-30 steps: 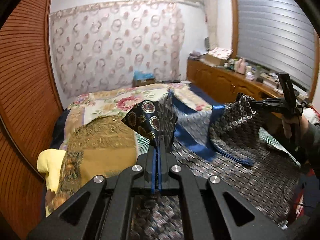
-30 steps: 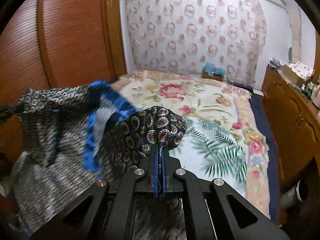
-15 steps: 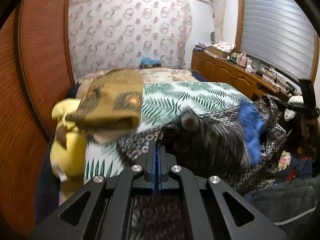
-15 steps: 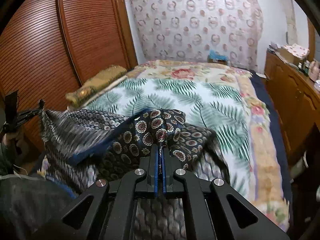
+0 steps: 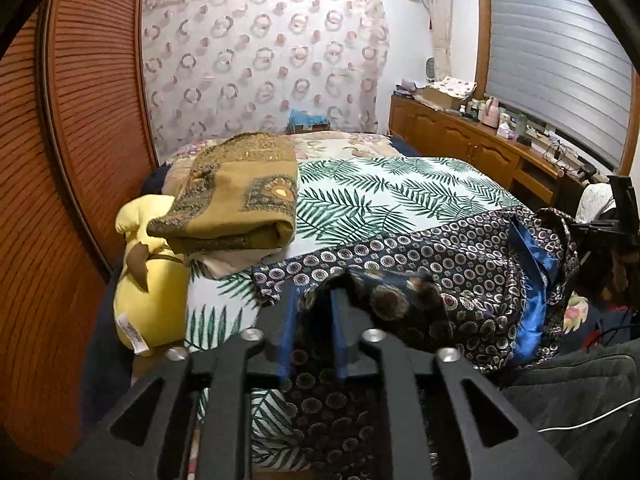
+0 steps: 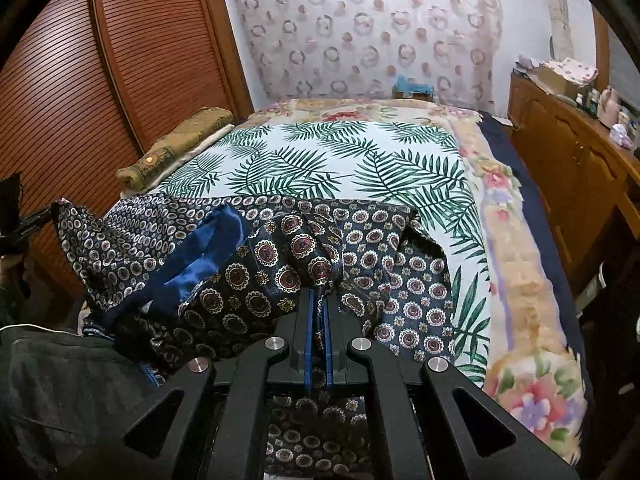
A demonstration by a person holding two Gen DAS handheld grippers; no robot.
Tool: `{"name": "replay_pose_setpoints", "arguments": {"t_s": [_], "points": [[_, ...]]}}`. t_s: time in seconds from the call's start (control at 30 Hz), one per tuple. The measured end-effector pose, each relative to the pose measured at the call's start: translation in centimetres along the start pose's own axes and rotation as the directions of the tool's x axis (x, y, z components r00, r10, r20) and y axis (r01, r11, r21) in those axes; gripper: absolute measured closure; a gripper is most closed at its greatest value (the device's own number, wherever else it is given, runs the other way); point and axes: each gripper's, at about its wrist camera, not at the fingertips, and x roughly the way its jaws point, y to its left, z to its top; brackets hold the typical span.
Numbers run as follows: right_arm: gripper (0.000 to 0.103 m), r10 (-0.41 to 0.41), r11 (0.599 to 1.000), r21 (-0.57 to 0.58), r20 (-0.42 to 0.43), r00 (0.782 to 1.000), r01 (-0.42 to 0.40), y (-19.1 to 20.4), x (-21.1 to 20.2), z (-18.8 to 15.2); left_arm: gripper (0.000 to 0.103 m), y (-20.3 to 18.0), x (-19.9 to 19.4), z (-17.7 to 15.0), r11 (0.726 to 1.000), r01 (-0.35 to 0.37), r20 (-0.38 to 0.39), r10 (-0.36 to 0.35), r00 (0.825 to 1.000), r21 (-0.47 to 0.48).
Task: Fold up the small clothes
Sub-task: 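Release the folded shirt and open both tools above it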
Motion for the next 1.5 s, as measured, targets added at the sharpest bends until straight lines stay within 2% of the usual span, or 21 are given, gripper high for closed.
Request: {"name": "replay_pose_setpoints", "arguments": {"t_s": [0.03, 0.07, 0.2, 0.37, 0.5, 0.7, 0.93, 1.0, 1.17, 1.3, 1.4, 1.5], "points": [[0.098, -0.004, 1.0, -0.004, 0.004, 1.0, 0.004, 0.9, 0.5, 0.5, 0.066, 0.1, -0.3, 0.1, 1.0, 0.0, 0.012, 0.001, 1.0, -0.005], [0.097, -0.013, 1.0, -0.007, 0.01, 1.0, 0.013, 1.1, 0.2, 0.7, 0.051, 0.3, -0.4, 0.2, 1.0, -0.002, 0.019, 0.003, 1.0, -0.011], [0.096, -0.026, 0.999, -0.019, 0.019, 0.999, 0.026, 1.8, 0.2, 1.0, 0.035, 0.8, -0.6, 0.5, 0.999, -0.006, 0.037, 0.008, 0.999, -0.035], [0.083, -0.049, 0.999, -0.009, 0.034, 0.998, 0.049, 1.1, -0.2, 1.4, 0.032, 1.6, 0.3, 0.8, 0.997, -0.029, 0.047, 0.032, 0.998, -0.065], [0.056, -0.085, 0.996, -0.024, 0.061, 0.995, 0.086, 0.3, -0.1, 2.5, 0.032, 2.5, 2.6, 1.4, 0.995, -0.042, 0.031, 0.045, 0.999, -0.086], [0.055, -0.106, 0.994, -0.027, 0.045, 0.993, 0.107, -1.1, 3.4, 3.9, 0.032, 3.1, 6.4, 2.2, 0.996, -0.044, -0.005, 0.043, 0.999, -0.079], [0.055, -0.114, 0.993, 0.012, -0.034, 0.993, 0.114, -3.6, 9.5, 5.6, 0.032, 3.6, 11.0, 1.8, 0.996, -0.053, -0.112, 0.045, 0.993, -0.077], [0.055, -0.139, 0.99, 0.006, -0.063, 0.988, 0.14, -4.1, 11.0, 5.8, 0.032, 3.7, 11.7, 1.6, 0.996, -0.057, -0.132, 0.047, 0.99, -0.072], [0.054, -0.155, 0.988, 0.009, -0.095, 0.983, 0.156, -5.1, 12.5, 6.1, 0.032, 3.8, 12.8, 1.0, 0.996, -0.065, -0.172, 0.054, 0.984, -0.061], [0.049, -0.164, 0.986, 0.004, -0.104, 0.981, 0.165, -5.5, 13.1, 6.4, 0.032, 4.3, 13.9, 0.8, 0.995, -0.065, -0.207, 0.049, 0.977, -0.07], [0.04, -0.199, 0.98, -0.008, -0.118, 0.973, 0.199, -5.6, 13.8, 6.5, 0.032, 4.6, 14.7, 0.4, 0.996, -0.049, -0.235, 0.029, 0.972, -0.08], [0.039, -0.183, 0.983, 0.001, -0.126, 0.975, 0.185, -5.7, 14.2, 6.7, 0.032, 4.6, 15.0, 0.2, 0.996, -0.047, -0.236, 0.027, 0.971, -0.079]]}}
